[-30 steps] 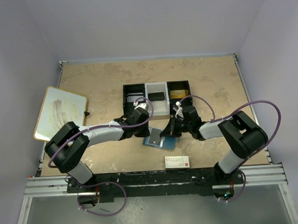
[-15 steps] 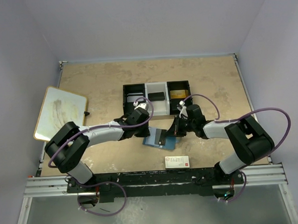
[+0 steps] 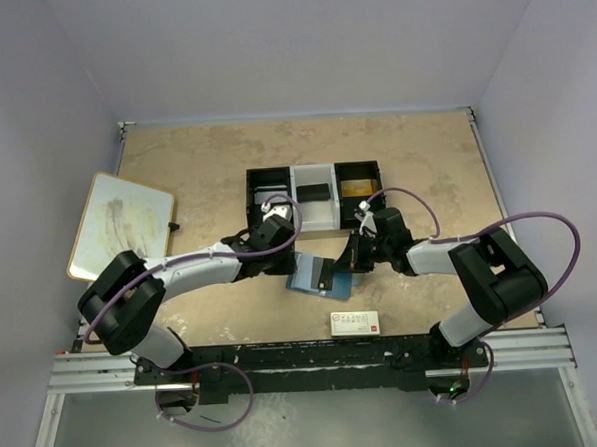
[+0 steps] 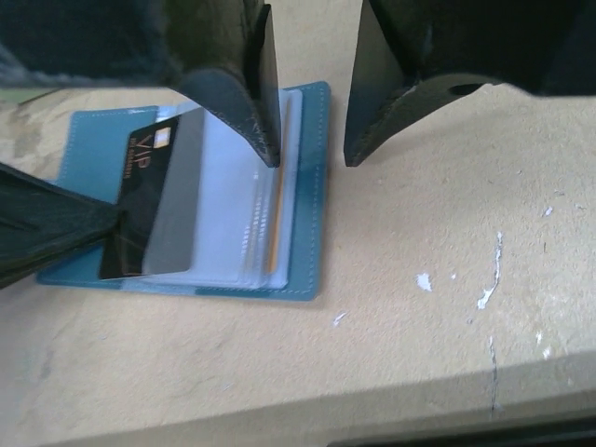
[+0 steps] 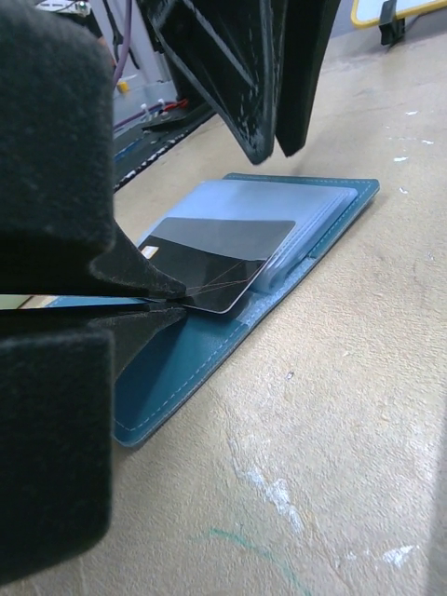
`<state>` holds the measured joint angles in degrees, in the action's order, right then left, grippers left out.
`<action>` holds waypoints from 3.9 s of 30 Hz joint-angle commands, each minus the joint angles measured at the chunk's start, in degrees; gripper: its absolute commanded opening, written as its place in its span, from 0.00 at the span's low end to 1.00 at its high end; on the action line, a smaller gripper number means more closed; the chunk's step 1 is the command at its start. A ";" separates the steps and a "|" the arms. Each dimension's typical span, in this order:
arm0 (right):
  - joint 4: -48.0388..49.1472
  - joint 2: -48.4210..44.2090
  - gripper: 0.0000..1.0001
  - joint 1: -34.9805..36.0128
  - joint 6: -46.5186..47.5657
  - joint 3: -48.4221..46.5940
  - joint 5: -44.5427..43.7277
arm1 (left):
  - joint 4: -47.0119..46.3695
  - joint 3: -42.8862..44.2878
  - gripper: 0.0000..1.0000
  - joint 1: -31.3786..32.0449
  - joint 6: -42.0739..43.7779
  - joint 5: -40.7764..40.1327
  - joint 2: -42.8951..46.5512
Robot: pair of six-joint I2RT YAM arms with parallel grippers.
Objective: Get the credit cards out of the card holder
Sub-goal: Remove the credit card from the card holder, then place the credit card in the storage box.
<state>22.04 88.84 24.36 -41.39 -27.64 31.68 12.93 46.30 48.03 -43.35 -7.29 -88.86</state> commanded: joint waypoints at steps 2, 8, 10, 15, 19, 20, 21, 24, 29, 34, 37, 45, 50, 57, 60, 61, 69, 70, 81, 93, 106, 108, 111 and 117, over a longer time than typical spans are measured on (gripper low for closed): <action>0.06 0.65 0.00 -0.19 1.45 -1.21 -0.04 | -5.24 4.39 0.33 -0.02 1.67 3.41 2.52; 0.84 -0.37 0.00 -0.20 0.18 -0.29 -0.84 | -8.67 5.07 0.33 0.35 2.51 9.69 -1.56; 0.93 -0.42 0.00 -0.20 -0.06 -0.19 -1.17 | -9.09 4.54 0.30 0.55 2.74 11.28 -3.05; 2.77 -0.22 0.00 -0.20 -1.63 0.58 -0.92 | -7.79 2.79 0.17 0.70 2.44 10.10 -6.22; 6.36 -2.02 0.06 -0.19 -5.84 3.03 -0.89 | -5.26 1.80 0.08 0.79 1.62 7.45 -7.71; 7.85 -2.42 0.11 -0.19 -7.06 3.84 -1.16 | -4.48 1.65 0.07 0.81 1.75 7.00 -8.09; 9.81 -2.78 0.16 -0.19 -8.66 4.75 -1.56 | -3.73 1.49 0.05 0.86 1.78 6.50 -8.36; 14.60 -3.22 0.24 -0.19 -13.11 7.54 -2.75 | -2.36 0.49 0.02 0.92 1.52 5.15 -8.72; 21.66 -2.62 0.30 -0.12 -17.12 11.58 -1.99 | -2.45 -0.76 0.00 1.00 1.10 5.09 -8.42; 24.68 -0.70 0.31 0.97 -17.38 11.05 0.16 | -2.40 -0.78 0.00 1.04 1.03 4.88 -8.27; 23.73 0.26 0.30 1.70 -17.04 10.35 -0.17 | -2.21 -0.85 0.00 1.14 0.82 4.66 -8.25; 23.60 1.59 0.31 2.57 -16.78 9.07 0.26 | -2.69 -1.58 0.00 1.25 0.05 4.43 -7.64; 27.35 3.21 0.28 3.17 -19.06 9.27 0.08 | -1.99 -1.35 0.00 1.28 0.55 4.02 -7.32; 16.57 -0.66 0.03 3.23 -15.28 4.83 -2.28 | -1.72 -1.57 0.00 1.20 0.31 3.37 -6.93; 10.96 -3.11 0.02 3.02 -13.03 3.25 -5.24 | -1.68 -1.57 0.00 1.26 0.35 3.20 -6.55; 10.06 -3.42 0.02 2.94 -12.45 2.87 -5.34 | -1.76 -1.58 0.00 1.26 0.30 3.23 -6.51; 16.17 -2.05 0.09 2.96 -16.03 5.87 -2.13 | -2.16 -1.32 0.00 1.23 0.86 3.97 -6.70; 17.68 -1.49 0.12 2.93 -16.79 6.12 -2.03 | -2.20 -1.31 0.00 1.27 0.82 3.97 -6.66; 25.70 1.94 0.16 2.95 -20.02 6.80 -0.27 | -2.13 -1.41 0.00 1.36 0.51 3.82 -6.70; 5.74 -8.91 0.00 2.86 -12.95 5.56 -7.70 | -1.30 -1.43 0.00 1.36 -0.12 1.31 -5.66; -0.53 -19.72 0.00 2.78 -0.48 2.28 -13.92 | -0.59 0.33 0.03 1.36 0.81 -1.59 -0.85; -0.47 -22.02 0.00 2.74 1.35 2.15 -15.61 | -0.39 0.53 0.08 1.36 0.92 -2.19 0.39; -0.71 -26.38 0.00 2.75 5.13 1.89 -17.76 | -0.16 0.69 0.15 1.36 0.99 -4.05 2.64; 2.89 -33.08 0.00 2.85 13.86 2.89 -18.77 | 2.27 2.33 0.26 1.36 2.32 -9.43 5.63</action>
<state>20.71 59.42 27.31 -35.77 -23.38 15.18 13.45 46.98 49.30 -43.03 -11.44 -86.39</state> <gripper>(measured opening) 0.007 0.234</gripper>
